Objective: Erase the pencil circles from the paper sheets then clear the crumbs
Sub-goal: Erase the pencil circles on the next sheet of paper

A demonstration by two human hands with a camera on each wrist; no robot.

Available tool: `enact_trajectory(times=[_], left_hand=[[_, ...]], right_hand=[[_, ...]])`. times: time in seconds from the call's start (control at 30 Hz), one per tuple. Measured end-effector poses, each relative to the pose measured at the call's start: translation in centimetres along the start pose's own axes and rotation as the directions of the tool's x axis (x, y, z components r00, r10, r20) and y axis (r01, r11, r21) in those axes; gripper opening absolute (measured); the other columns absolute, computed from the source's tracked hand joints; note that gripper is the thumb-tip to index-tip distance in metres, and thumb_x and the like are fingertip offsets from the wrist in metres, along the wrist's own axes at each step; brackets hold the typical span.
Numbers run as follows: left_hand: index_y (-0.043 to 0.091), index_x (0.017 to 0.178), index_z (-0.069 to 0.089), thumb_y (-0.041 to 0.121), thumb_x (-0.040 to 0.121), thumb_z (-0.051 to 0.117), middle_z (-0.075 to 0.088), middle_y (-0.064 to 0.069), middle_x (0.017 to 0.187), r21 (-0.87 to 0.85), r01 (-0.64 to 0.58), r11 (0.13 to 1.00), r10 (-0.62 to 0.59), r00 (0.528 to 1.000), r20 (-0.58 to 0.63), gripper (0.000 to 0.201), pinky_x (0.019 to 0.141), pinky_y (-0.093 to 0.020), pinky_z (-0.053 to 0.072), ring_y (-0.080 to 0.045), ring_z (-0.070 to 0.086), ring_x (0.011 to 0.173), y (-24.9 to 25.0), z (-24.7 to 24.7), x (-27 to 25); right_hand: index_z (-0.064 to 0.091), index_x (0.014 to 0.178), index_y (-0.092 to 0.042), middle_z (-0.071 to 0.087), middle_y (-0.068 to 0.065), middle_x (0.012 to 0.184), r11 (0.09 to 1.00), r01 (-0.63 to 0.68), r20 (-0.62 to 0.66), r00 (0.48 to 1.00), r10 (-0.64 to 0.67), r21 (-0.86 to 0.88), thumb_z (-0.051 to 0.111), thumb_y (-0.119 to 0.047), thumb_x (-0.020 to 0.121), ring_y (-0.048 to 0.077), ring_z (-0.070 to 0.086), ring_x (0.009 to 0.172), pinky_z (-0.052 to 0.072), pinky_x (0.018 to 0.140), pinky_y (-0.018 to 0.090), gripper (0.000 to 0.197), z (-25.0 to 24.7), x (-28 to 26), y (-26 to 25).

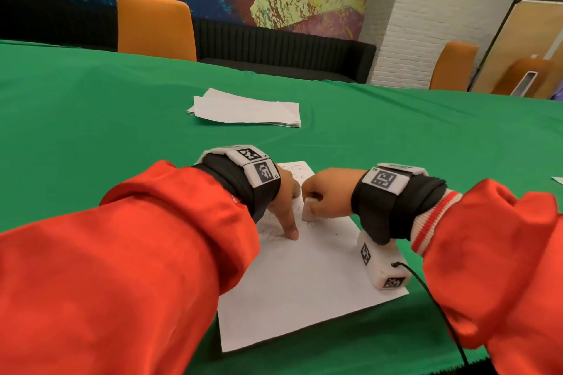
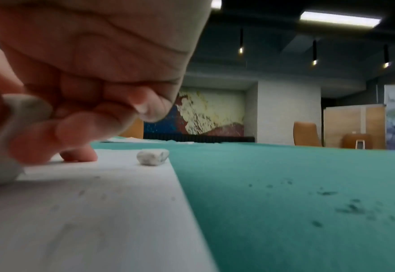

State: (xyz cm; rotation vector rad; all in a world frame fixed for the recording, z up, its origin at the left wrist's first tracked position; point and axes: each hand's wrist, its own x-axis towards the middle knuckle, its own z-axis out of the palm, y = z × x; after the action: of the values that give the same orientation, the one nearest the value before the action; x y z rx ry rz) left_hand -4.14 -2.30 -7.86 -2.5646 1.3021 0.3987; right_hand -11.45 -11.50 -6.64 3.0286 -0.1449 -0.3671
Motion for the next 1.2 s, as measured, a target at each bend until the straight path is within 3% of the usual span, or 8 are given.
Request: enact_trajectory(times=[0.17, 0.33, 0.6, 0.8, 0.87, 1.0, 1.13, 1.2], left_hand=[[0.021, 0.14, 0.04, 0.056, 0.076, 0.069, 0.045, 0.0, 0.139, 0.003, -0.003, 1.0, 0.003, 1.0, 0.0, 0.078, 0.088, -0.027, 0.035, -0.022, 0.045, 0.124, -0.1, 0.0, 0.1], [0.024, 0.135, 0.048, 0.055, 0.075, 0.071, 0.05, 0.0, 0.134, -0.004, -0.025, 1.0, 0.025, 1.0, 0.013, 0.071, 0.079, -0.024, 0.031, -0.021, 0.05, 0.119, -0.2, 0.1, 0.2], [0.026, 0.137, 0.045, 0.055, 0.076, 0.069, 0.048, 0.0, 0.135, 0.019, -0.028, 0.999, 0.027, 0.999, 0.019, 0.072, 0.081, -0.025, 0.031, -0.022, 0.047, 0.122, -0.2, 0.1, 0.4], [0.02, 0.139, 0.044, 0.058, 0.079, 0.064, 0.046, -0.001, 0.139, 0.023, -0.011, 1.0, 0.011, 1.0, 0.016, 0.074, 0.081, -0.026, 0.03, -0.017, 0.046, 0.113, -0.1, 0.3, 0.3], [0.02, 0.138, 0.045, 0.059, 0.078, 0.066, 0.047, -0.001, 0.138, 0.013, -0.012, 1.0, 0.012, 1.0, 0.015, 0.074, 0.079, -0.025, 0.03, -0.015, 0.045, 0.105, -0.2, 0.3, 0.4], [0.021, 0.139, 0.044, 0.06, 0.076, 0.067, 0.048, -0.001, 0.137, 0.014, -0.002, 1.0, 0.002, 1.0, 0.012, 0.078, 0.079, -0.026, 0.03, -0.019, 0.048, 0.109, -0.2, 0.3, 0.4], [0.021, 0.14, 0.043, 0.059, 0.078, 0.064, 0.045, 0.0, 0.139, 0.025, -0.007, 1.0, 0.007, 1.0, 0.017, 0.075, 0.088, -0.028, 0.035, -0.021, 0.045, 0.124, -0.1, 0.2, 0.4], [0.021, 0.138, 0.045, 0.06, 0.078, 0.064, 0.046, -0.001, 0.14, 0.033, -0.009, 0.999, 0.008, 1.0, 0.026, 0.074, 0.084, -0.028, 0.033, -0.019, 0.047, 0.116, -0.1, 0.2, 0.4]], right_hand=[[0.06, 0.105, -0.018, 0.051, -0.003, 0.085, 0.999, -0.015, -0.002, 1.0, 0.015, -0.033, 0.043, -0.026, 0.092, 0.019, 0.047, 0.08, 0.036, 0.067, 0.025, 0.022, 0.2, 0.1, 0.2], [0.056, 0.093, -0.02, 0.051, -0.002, 0.079, 0.996, 0.084, 0.05, 0.995, -0.082, -0.041, 0.045, -0.025, 0.09, 0.021, 0.048, 0.078, 0.035, 0.067, 0.025, 0.012, 0.4, -0.2, -0.1], [0.049, 0.083, -0.023, 0.048, -0.006, 0.071, 0.991, 0.118, 0.045, 0.992, -0.116, -0.058, 0.049, -0.026, 0.089, 0.021, 0.047, 0.076, 0.034, 0.058, 0.024, 0.006, 0.4, -0.2, -0.3], [0.058, 0.097, -0.021, 0.045, -0.009, 0.071, 0.982, 0.031, 0.076, 0.997, -0.017, -0.186, 0.052, -0.032, 0.09, 0.018, 0.046, 0.077, 0.032, 0.055, 0.022, 0.014, -0.9, 0.4, -0.2], [0.06, 0.101, -0.022, 0.046, -0.009, 0.072, 0.993, 0.03, 0.067, 0.997, -0.023, -0.11, 0.053, -0.032, 0.09, 0.017, 0.047, 0.079, 0.036, 0.063, 0.024, 0.017, -0.9, 0.7, -0.4], [0.06, 0.113, -0.02, 0.051, -0.004, 0.086, 0.996, 0.024, 0.071, 0.997, -0.019, -0.08, 0.053, -0.032, 0.089, 0.019, 0.048, 0.083, 0.038, 0.073, 0.026, 0.028, -0.2, 0.9, -0.9], [0.059, 0.11, -0.021, 0.05, -0.004, 0.085, 0.994, 0.003, 0.032, 1.0, 0.0, -0.108, 0.047, -0.031, 0.091, 0.019, 0.048, 0.082, 0.036, 0.063, 0.023, 0.025, 0.0, 0.6, -0.5], [0.058, 0.106, -0.023, 0.048, -0.006, 0.079, 0.991, 0.006, 0.016, 1.0, -0.003, -0.137, 0.046, -0.028, 0.091, 0.019, 0.047, 0.081, 0.031, 0.055, 0.021, 0.02, 0.0, 0.5, -0.4]])
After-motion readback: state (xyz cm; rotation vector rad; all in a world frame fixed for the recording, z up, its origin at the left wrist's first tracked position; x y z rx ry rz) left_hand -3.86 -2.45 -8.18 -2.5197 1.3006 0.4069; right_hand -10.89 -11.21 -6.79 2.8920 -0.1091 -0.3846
